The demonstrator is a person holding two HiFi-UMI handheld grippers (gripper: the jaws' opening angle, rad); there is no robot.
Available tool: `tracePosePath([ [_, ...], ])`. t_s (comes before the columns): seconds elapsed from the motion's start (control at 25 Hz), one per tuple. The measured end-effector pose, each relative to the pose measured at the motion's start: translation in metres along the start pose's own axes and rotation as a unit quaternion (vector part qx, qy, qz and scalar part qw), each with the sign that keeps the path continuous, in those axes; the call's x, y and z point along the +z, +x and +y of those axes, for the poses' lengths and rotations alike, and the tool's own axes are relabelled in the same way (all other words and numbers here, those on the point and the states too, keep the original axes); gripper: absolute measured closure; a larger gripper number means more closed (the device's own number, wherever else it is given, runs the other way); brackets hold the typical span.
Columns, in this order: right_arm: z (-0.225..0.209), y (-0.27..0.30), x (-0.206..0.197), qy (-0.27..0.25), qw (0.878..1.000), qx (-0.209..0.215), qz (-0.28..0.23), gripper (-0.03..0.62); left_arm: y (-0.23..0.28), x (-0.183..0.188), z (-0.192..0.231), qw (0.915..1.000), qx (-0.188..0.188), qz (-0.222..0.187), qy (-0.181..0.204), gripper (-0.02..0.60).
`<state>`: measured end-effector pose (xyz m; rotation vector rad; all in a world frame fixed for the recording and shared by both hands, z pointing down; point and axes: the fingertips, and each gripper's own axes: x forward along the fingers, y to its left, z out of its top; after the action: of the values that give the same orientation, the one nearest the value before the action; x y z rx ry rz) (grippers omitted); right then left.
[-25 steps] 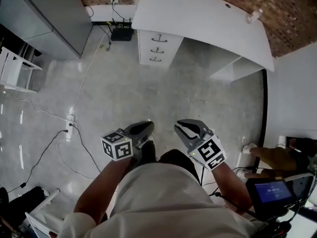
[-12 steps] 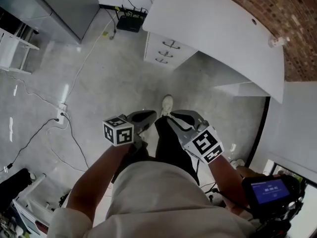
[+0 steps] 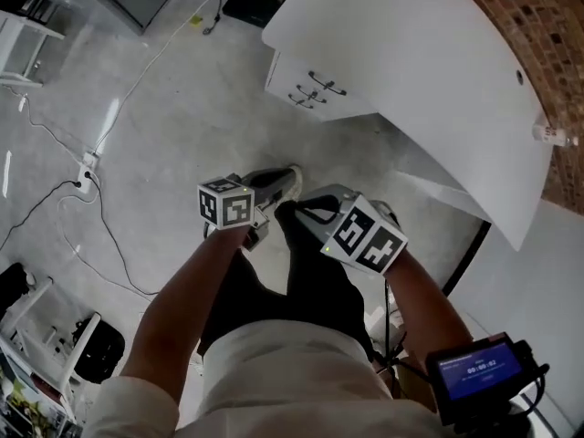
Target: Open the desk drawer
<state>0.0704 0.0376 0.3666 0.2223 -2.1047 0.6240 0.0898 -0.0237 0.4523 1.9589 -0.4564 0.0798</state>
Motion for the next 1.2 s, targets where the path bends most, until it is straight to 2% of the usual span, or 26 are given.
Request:
tracePosePath([
  [0.2, -0.056, 0.043, -0.034, 0.015, 0.999, 0.025, 0.038, 0.573, 0.057, 0.007, 0.08, 0.9991, 0.015, -0.025, -0.032, 0.566],
  [0.52, -0.12, 0.124, -0.095, 0.034, 0.997, 0.023, 0.06, 0.574, 0.127, 0.002, 0.205, 0.991, 0.02, -0.086, -0.101, 0.541],
  [0.68, -0.138, 0.149, -0.114, 0.042, 0.996, 0.029, 0.07, 0.574, 0.161, 0.005, 0.24, 0.9864, -0.005, -0.1, -0.131, 0.535],
  [1.0, -0.166, 0.177, -0.135, 0.057, 0.995, 0.024, 0.077, 0.574, 0.209, 0.027, 0.305, 0.9765, -0.011, -0.138, -0.165, 0.534],
  [1.2, -0.178, 0.184, -0.157, 0.07, 0.994, 0.022, 0.085, 0.574, 0.232, 0.035, 0.328, 0.9742, -0.012, -0.145, -0.173, 0.523],
])
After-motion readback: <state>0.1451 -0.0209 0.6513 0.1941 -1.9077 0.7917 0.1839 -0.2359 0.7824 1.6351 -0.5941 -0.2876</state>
